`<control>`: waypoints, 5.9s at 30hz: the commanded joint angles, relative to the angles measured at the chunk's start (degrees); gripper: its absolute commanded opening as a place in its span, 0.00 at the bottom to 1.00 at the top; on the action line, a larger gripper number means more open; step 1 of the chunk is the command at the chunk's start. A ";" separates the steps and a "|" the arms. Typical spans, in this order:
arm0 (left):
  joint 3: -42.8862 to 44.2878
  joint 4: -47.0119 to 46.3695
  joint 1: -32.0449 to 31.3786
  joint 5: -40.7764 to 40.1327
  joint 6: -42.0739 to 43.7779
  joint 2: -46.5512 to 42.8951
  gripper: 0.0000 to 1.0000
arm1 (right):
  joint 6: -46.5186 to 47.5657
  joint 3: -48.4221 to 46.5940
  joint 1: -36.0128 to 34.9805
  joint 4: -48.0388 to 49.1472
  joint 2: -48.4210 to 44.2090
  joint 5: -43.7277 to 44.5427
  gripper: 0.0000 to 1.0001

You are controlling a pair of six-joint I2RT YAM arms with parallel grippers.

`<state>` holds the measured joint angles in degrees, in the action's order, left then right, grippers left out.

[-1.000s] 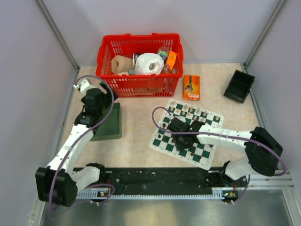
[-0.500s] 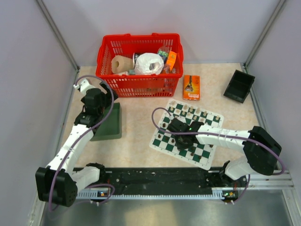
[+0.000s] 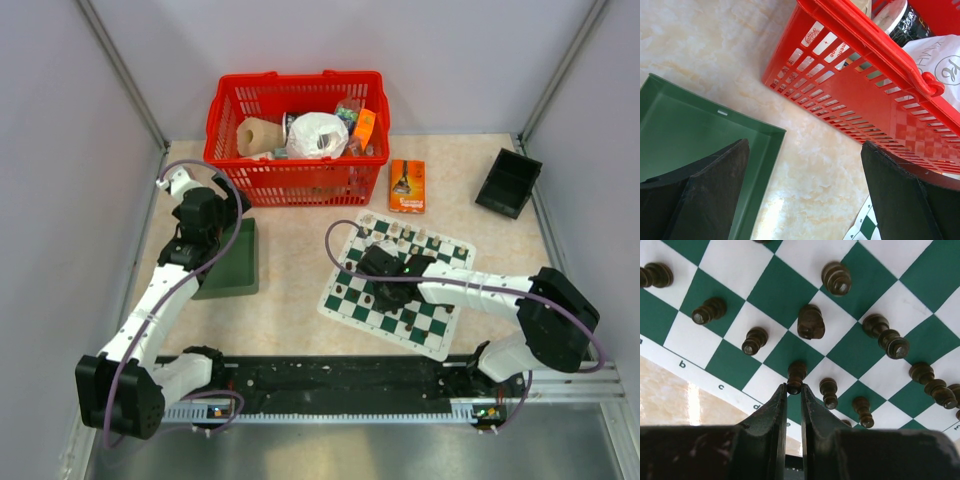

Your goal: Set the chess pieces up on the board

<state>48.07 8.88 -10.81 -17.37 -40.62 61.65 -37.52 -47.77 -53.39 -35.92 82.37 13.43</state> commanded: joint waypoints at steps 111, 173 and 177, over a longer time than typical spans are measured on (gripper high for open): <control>-0.53 -4.58 0.44 1.81 -0.51 0.84 0.99 | -8.71 9.45 2.58 -7.58 -13.02 -0.86 0.27; -1.23 -5.54 0.61 3.04 -0.86 1.81 0.99 | -15.04 13.05 11.99 -9.61 -20.49 0.46 0.11; -1.23 -5.46 0.61 2.95 -0.86 1.81 0.99 | -14.95 13.23 11.99 -9.25 -20.49 0.72 0.14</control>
<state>47.33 6.39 -10.55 -14.57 -40.86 63.42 -52.90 -34.06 -41.82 -46.15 61.84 14.02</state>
